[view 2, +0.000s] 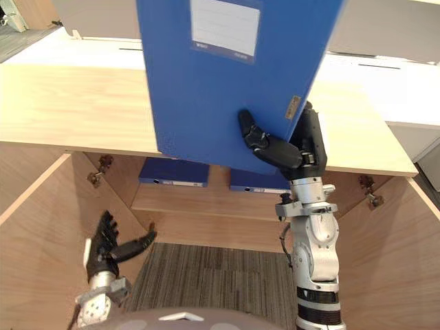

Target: Walk over to the cabinet, pick up the folder, carry it to the office cabinet, place the folder inside the office cabinet, then close the office cabinet door

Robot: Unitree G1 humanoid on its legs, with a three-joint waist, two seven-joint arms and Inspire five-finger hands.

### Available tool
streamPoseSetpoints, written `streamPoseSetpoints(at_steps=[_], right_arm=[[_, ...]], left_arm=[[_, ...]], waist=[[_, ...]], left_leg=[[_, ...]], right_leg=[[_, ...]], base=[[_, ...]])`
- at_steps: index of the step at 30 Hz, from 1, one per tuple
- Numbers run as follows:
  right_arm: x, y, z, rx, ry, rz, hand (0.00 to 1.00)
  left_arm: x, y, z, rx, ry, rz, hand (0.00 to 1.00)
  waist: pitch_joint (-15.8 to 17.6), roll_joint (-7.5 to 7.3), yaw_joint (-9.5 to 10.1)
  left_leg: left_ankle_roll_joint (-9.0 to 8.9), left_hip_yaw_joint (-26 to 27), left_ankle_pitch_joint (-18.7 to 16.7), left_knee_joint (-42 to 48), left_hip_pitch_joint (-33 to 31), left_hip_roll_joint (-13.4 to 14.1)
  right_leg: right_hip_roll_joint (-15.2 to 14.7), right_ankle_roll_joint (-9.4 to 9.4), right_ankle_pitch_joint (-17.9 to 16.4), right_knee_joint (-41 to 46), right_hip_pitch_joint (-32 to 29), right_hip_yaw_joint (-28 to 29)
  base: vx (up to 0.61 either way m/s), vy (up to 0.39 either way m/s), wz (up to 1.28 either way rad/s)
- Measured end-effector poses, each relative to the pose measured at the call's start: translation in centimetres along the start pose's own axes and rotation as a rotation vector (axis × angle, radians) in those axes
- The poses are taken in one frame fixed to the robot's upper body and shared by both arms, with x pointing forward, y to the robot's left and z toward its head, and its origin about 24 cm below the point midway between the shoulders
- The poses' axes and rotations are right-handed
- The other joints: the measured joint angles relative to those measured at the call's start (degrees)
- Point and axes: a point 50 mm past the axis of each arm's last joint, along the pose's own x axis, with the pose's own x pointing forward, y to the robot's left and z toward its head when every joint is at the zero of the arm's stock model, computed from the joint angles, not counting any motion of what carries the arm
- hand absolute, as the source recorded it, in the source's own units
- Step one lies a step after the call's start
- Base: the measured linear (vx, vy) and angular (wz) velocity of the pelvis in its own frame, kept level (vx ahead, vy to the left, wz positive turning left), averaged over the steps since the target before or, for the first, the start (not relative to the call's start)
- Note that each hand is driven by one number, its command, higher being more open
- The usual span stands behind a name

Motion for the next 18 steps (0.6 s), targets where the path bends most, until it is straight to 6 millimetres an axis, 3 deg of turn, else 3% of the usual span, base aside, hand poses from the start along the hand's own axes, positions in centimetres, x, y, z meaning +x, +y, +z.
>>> streamPoseSetpoints(at_steps=[2, 6, 14, 18], right_arm=[[0.0, 1.2, -0.2, 0.027, 0.007, 0.05, 0.0], [-0.5, 2.7, -0.9, 0.067, 0.045, 0.125, 0.0], [-1.6, 5.4, -2.4, 0.113, 0.14, 0.283, 0.0], [-2.8, 6.7, -4.5, 0.128, 0.255, 0.359, 0.0]], left_arm=[[-0.5, 0.2, -2.7, 0.029, 0.13, 0.009, 1.0], [-1.1, 0.4, -4.8, 0.078, 0.233, 0.004, 1.0], [-0.6, 0.0, -7.4, 0.192, 0.359, -0.048, 1.0], [0.4, 0.0, -7.5, 0.262, 0.374, -0.08, 1.0]], waist=[[0.0, -0.2, 0.05], [-0.1, -0.25, 0.33], [0.0, -0.11, 0.98], [0.2, 0.28, 1.02]], left_leg=[[-0.06, 0.1, 0.0, 0.0, 0.0, 0.0], [-0.17, 0.5, -0.1, 0.2, 0.0, 0.1], [-0.3, 1.7, 0.0, 0.4, -0.5, 0.1], [-0.36, 2.4, 0.0, 0.4, -0.9, 0.2]], right_leg=[[0.0, 0.0, 0.0, -0.2, 0.0, 0.1], [0.1, 0.0, 0.0, -0.3, 0.0, 0.4], [0.1, -0.06, -0.1, -0.3, -1.0, 1.6], [0.3, -0.19, -0.1, -0.3, -1.9, 2.3]], base=[[0.0, -0.008, -0.02], [0.0, -0.005, -0.03], [-0.01, -0.005, -0.08], [-0.01, -0.011, -0.08]])
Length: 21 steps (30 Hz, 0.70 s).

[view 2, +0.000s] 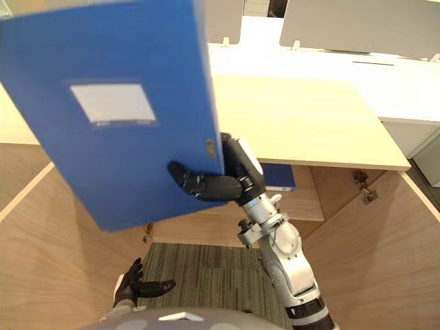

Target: Walk over to the cabinet, pick up the folder, carry it to the office cabinet, place the folder inside the office cabinet, then close the office cabinet door

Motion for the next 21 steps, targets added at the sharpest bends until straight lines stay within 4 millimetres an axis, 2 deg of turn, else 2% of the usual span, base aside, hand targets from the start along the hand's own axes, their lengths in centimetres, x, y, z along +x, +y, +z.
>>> streamPoseSetpoints(at_steps=[5, 8, 11, 14, 16, 21], right_arm=[[-1.2, -0.1, -3.6, -0.052, 0.193, 0.034, 0.0], [-1.5, -0.2, -4.4, -0.112, 0.257, 0.058, 0.0], [-0.7, -0.5, -4.3, -0.204, 0.263, 0.089, 0.0], [1.0, -1.0, -3.9, -0.296, 0.239, 0.114, 0.0], [2.5, -1.3, -3.1, -0.403, 0.207, 0.139, 0.0], [3.9, -3.1, -2.5, -0.61, 0.216, 0.144, 0.0]], left_arm=[[1.0, 0.1, 0.2, 0.058, 0.022, -0.013, 1.0], [1.5, -0.2, 1.1, 0.064, 0.001, -0.022, 1.0], [2.0, -0.3, 2.4, 0.072, -0.034, -0.028, 1.0], [2.6, -0.5, 3.8, 0.076, -0.072, -0.027, 1.0], [3.2, -0.6, 5.4, 0.078, -0.12, -0.023, 1.0], [3.8, -1.3, 9.6, 0.049, -0.269, -0.025, 1.0]], waist=[[0.6, 0.45, -0.01], [3.5, 1.15, 0.0], [7.4, 1.83, -0.02], [11.2, 2.76, 0.03], [14.8, 3.68, 0.23], [20.0, 5.0, 0.7]], left_leg=[[-0.17, 0.1, 0.3, 0.1, -2.6, 0.2], [-0.1, 0.5, -0.2, 2.4, -5.5, 0.5], [-0.06, 0.5, -2.4, 8.7, -10.4, 1.3], [-0.11, 0.5, -4.6, 15.1, -16.4, 2.6], [-0.27, 0.5, -5.4, 19.5, -21.7, 3.5], [-0.12, 0.0, -5.7, 26.6, -32.8, 4.2]], right_leg=[[0.2, -0.01, 0.0, 0.2, -2.7, 0.0], [0.3, -0.08, 0.1, 2.0, -5.4, 0.9], [0.4, -0.12, 0.1, 4.0, -8.5, 1.3], [1.0, -0.58, -0.2, 7.3, -13.2, 1.5], [1.1, -1.23, -0.9, 12.1, -18.9, 1.5], [0.9, -1.81, -2.6, 21.0, -30.7, 1.5]], base=[[0.0, -0.004, -0.02], [0.01, -0.012, -0.06], [-0.06, 0.007, -0.06], [-0.12, 0.02, -0.05], [-0.15, 0.007, -0.05], [-0.19, -0.038, 0.02]])
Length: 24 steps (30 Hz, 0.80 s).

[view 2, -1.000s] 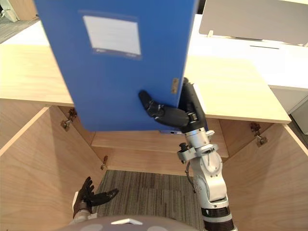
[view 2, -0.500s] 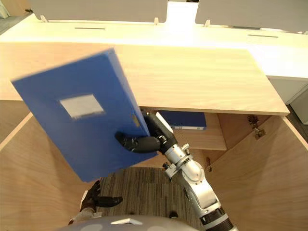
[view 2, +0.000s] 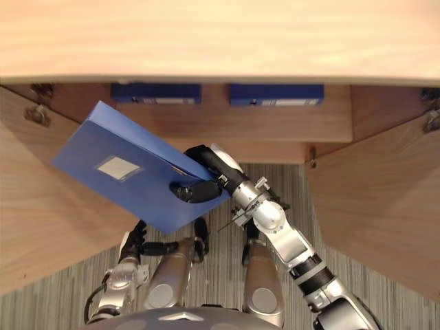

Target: Walk over to the cabinet, pick up the folder, carry it to the office cabinet, place the folder inside the office cabinet, then close the office cabinet door

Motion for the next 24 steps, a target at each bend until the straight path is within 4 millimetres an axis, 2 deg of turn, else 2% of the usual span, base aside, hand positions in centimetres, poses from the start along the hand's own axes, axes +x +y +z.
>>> streamPoseSetpoints(at_steps=[3, 5, 10, 15, 18, 21, 24], right_arm=[[0.2, -1.4, -0.5, -0.098, 0.031, -0.03, 0.0], [0.0, -2.0, -1.0, -0.122, 0.056, -0.059, 0.0], [0.0, -3.8, -0.5, -0.074, 0.033, -0.192, 0.0], [0.2, -6.2, 2.9, 0.151, -0.16, -0.449, 0.0], [0.1, -7.8, 3.7, 0.288, -0.237, -0.597, 0.0], [-0.4, -9.3, 3.7, 0.404, -0.273, -0.703, 0.0], [-0.8, -10.2, 3.3, 0.522, -0.307, -0.766, 0.0]], left_arm=[[0.6, 0.1, 2.1, -0.016, -0.087, 0.011, 1.0], [1.0, 0.1, 3.0, -0.03, -0.112, 0.021, 1.0], [1.4, -0.3, 5.4, -0.069, -0.187, 0.037, 1.0], [1.3, -1.1, 7.5, -0.158, -0.258, 0.052, 1.0], [1.3, -1.2, 9.2, -0.182, -0.315, 0.054, 1.0], [1.1, -1.3, 10.2, -0.22, -0.356, 0.059, 1.0], [1.1, -1.2, 10.3, -0.225, -0.357, 0.069, 1.0]], waist=[[2.1, 0.29, 0.05], [2.4, 0.6, 0.24], [3.2, 0.66, 0.9], [4.4, 0.48, 1.57], [4.7, 0.1, 2.17], [5.1, 0.0, 2.62], [5.1, -0.01, 2.74]], left_leg=[[-0.08, -0.3, -0.1, 3.8, -6.4, 0.6], [-0.13, -0.7, -0.1, 5.9, -9.9, 0.9], [-0.64, -1.2, -1.4, 11.9, -17.4, 2.0], [-0.93, -1.6, -2.5, 17.2, -24.1, 3.8], [-1.08, -2.5, -2.7, 19.2, -26.5, 4.3], [-1.43, -3.0, -2.9, 20.0, -27.4, 4.4], [-1.85, -3.1, -3.2, 20.1, -27.9, 4.4]], right_leg=[[-0.1, -0.53, -0.5, 4.5, -6.7, 0.1], [-0.2, -0.72, -1.0, 7.4, -10.4, 0.0], [-0.2, -1.58, -3.3, 14.5, -18.5, -0.2], [-0.1, -2.48, -4.4, 19.8, -24.8, -1.5], [0.0, -2.99, -5.2, 22.2, -27.0, -1.9], [0.0, -3.19, -5.7, 23.2, -27.8, -2.3], [0.0, -3.21, -5.8, 23.3, -28.4, -2.3]], base=[[-0.18, -0.054, 0.0], [-0.18, -0.091, 0.06], [-0.15, -0.089, 0.01], [-0.08, -0.045, -0.03], [0.0, -0.04, 0.05], [0.0, -0.026, 0.05], [0.0, -0.006, 0.01]])
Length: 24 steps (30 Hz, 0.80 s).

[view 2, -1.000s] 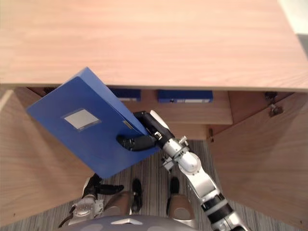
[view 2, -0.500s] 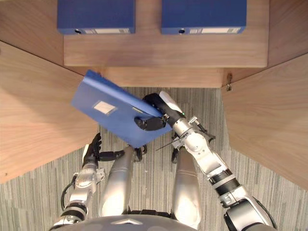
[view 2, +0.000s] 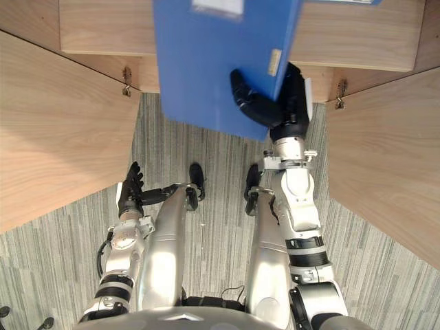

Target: Walk over to the cabinet, pick up the folder, carry it to the office cabinet, place the folder inside the office cabinet, then close the office cabinet door

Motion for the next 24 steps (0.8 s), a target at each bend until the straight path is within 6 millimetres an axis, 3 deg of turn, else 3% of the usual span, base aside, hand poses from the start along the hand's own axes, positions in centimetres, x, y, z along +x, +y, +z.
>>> streamPoseSetpoints(at_steps=[8, 24], right_arm=[[3.1, -0.9, 0.8, 0.319, -0.051, -0.181, 0.0], [7.7, 2.2, 1.2, 0.701, 0.001, -0.375, 0.0]], left_arm=[[0.2, 0.1, 0.7, -0.033, -0.018, 0.029, 1.0], [0.2, -0.7, 0.5, -0.101, 0.026, 0.104, 1.0]], waist=[[0.0, -0.05, 0.21], [0.2, -0.26, 0.67]], left_leg=[[0.18, -0.8, 0.4, 0.2, -1.1, 0.0], [-0.42, -1.4, 1.4, -1.3, -1.3, -0.2]], right_leg=[[0.0, -0.17, -0.1, 0.4, -0.6, -0.7], [-0.1, -0.19, -0.1, -0.4, -0.7, -1.5]], base=[[0.0, -0.007, 0.02], [0.0, -0.002, 0.02]])
